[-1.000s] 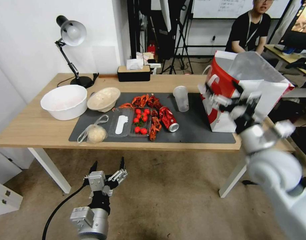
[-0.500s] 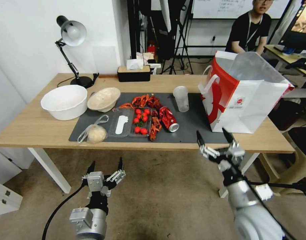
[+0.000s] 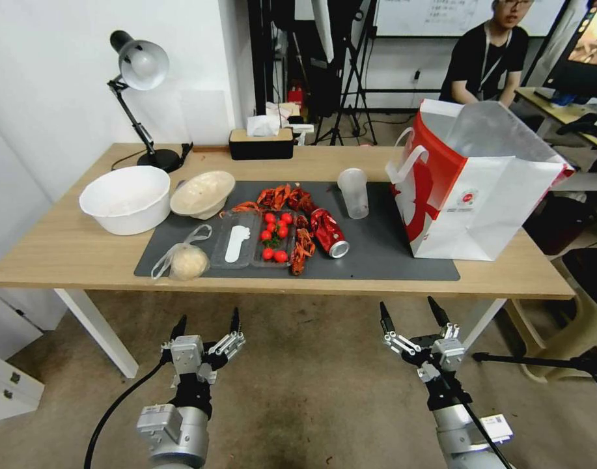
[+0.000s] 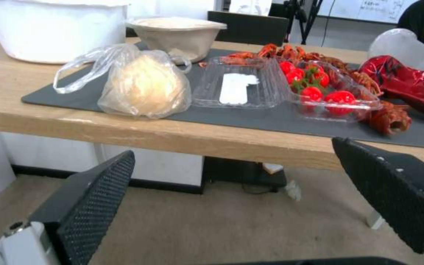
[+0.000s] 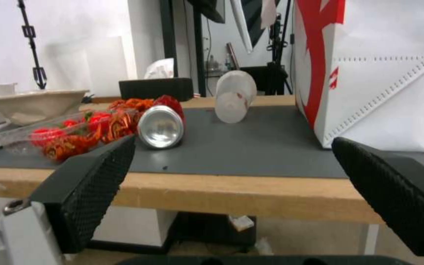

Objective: Pick up the trash from the table and place it into the takeout bag.

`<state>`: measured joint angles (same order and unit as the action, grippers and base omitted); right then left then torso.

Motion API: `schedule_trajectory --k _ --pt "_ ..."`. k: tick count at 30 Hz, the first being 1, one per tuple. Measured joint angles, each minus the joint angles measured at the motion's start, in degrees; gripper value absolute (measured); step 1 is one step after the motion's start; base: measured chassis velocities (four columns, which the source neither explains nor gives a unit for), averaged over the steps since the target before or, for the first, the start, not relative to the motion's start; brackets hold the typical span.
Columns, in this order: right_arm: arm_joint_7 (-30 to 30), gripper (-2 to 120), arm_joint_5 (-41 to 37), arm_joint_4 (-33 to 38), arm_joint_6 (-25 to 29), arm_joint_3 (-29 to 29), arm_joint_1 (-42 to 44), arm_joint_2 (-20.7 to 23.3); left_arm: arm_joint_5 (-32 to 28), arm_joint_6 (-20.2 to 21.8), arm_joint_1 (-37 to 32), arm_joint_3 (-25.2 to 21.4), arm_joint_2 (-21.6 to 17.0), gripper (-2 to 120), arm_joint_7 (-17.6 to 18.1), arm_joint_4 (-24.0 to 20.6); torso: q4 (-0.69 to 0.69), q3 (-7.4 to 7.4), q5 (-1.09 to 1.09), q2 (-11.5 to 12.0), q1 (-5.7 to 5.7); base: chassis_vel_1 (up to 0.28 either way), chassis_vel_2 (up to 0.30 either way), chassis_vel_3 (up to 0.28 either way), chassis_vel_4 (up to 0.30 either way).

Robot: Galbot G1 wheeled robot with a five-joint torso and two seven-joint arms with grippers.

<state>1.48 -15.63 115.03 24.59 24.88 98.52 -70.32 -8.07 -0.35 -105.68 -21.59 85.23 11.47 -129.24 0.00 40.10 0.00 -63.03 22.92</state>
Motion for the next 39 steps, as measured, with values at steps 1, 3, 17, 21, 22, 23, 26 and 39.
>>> schedule_trajectory --k 1,3,17,21,22,23,26,39 --pt "0.01 100 -0.09 0.01 -0.46 -0.14 -0.42 0.16 0.0 -0.02 -0.01 0.01 0.02 100 0.0 0.0 0.0 0.0 0.0 0.0 0.0 0.0 0.0 0.0 0.0" --pt "0.18 100 -0.49 0.73 -2.65 -0.65 -1.85 0.61 0.0 -0.03 -0.02 -0.01 0.03 100 0.0 0.0 0.0 0.01 0.0 0.0 0.0 0.0 0.0 0.0 0.0" --pt "0.52 100 -4.84 4.5 -18.08 -5.19 -16.34 2.8 0.01 -0.04 0.05 -0.32 0.3 100 0.0 -0.36 0.0 0.01 0.0 0.01 0.01 0.0 0.0 0.0 0.0" --pt "0.93 100 -7.36 3.16 -22.79 -7.83 -22.95 3.85 0.09 -0.04 0.01 -0.43 0.41 100 0.0 -0.63 0.0 0.01 0.0 0.01 0.0 0.0 0.0 0.0 0.0" --pt "1.2 100 -8.63 1.58 -24.45 -9.12 -25.87 4.14 0.13 -0.04 -0.03 -0.46 0.47 100 0.0 -0.63 0.01 0.01 0.0 0.01 0.0 0.0 0.0 0.0 0.0" --pt "1.2 100 -8.63 1.58 -24.45 -9.12 -25.87 4.14 0.13 -0.04 -0.03 -0.46 0.47 100 0.0 -0.63 0.01 0.01 0.0 0.01 0.0 0.0 0.0 0.0 0.0" --pt "1.84 100 -10.82 -2.4 -27.28 -11.81 -31.74 4.34 0.26 -0.04 -0.18 -0.47 0.65 100 0.0 -0.62 0.0 0.01 0.0 0.01 0.01 0.0 0.0 0.0 0.0" --pt "5.74 100 -11.72 -7.31 -43.71 -16.09 -42.04 5.08 0.4 -0.02 -0.31 -0.88 1.02 100 0.03 -0.36 0.0 0.0 0.01 0.01 0.0 0.0 0.0 0.0 0.0"
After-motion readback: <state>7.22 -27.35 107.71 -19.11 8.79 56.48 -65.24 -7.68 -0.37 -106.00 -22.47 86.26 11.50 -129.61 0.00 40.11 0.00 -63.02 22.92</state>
